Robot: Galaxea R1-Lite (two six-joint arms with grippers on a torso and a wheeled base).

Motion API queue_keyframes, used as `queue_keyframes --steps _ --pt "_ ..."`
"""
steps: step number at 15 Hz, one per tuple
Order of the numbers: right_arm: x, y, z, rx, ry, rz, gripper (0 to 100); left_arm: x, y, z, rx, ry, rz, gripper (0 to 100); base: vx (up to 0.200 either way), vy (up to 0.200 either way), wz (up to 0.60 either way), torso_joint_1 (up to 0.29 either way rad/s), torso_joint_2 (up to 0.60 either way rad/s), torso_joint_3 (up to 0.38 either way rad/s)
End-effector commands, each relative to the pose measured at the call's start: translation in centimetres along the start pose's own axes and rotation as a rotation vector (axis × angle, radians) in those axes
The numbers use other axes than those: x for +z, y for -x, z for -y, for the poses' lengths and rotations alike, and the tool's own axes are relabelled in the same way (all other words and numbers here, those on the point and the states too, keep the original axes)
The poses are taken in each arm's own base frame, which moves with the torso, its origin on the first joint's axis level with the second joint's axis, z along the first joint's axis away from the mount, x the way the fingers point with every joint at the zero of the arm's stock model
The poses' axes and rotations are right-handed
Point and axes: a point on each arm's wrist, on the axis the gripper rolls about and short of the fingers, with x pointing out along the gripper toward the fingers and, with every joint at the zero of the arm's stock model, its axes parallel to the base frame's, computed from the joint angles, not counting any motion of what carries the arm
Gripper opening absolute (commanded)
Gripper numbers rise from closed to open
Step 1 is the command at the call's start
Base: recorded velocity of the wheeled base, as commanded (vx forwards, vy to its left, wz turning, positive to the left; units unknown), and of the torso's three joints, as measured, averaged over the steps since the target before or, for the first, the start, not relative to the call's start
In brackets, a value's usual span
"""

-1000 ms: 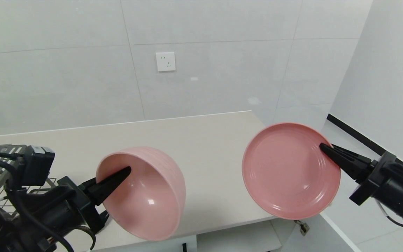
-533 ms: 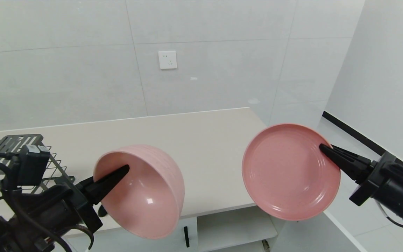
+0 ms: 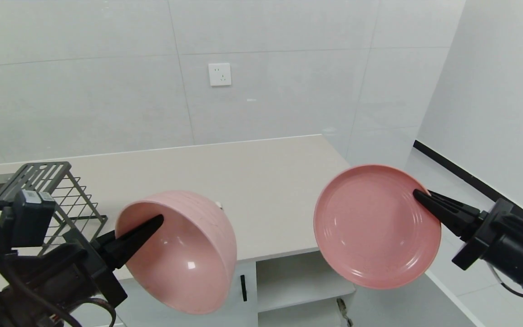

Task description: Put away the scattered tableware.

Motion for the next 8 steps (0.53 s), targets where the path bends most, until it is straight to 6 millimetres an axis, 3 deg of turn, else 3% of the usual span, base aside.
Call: queue_keyframes --steps 1,2,6,8 --pt "-0.4 0.0 -0.1 0.006 -0.001 -0.02 0 0.01 0.0 0.0 -0.001 0.001 0.001 0 -0.2 0.0 0.0 0.002 0.0 0.007" --pt "-0.65 0.06 -0.14 0.007 -0.001 -0.033 0 -0.02 0.03 0.0 -0.001 -0.001 -0.001 0 -0.2 0.0 0.0 0.007 0.0 -0.002" --pt "-0.88 -0.1 -0.14 0.01 0.018 -0.045 0 -0.05 0.05 0.0 -0.001 0.0 -0.002 0 0.0 0.0 0.0 0.0 0.0 0.0" --pt "-0.9 -0.07 -0.15 0.01 0.018 -0.046 0 -0.05 0.05 0.0 -0.001 0.0 -0.002 0 0.0 0.0 0.0 -0.088 0.24 0.129"
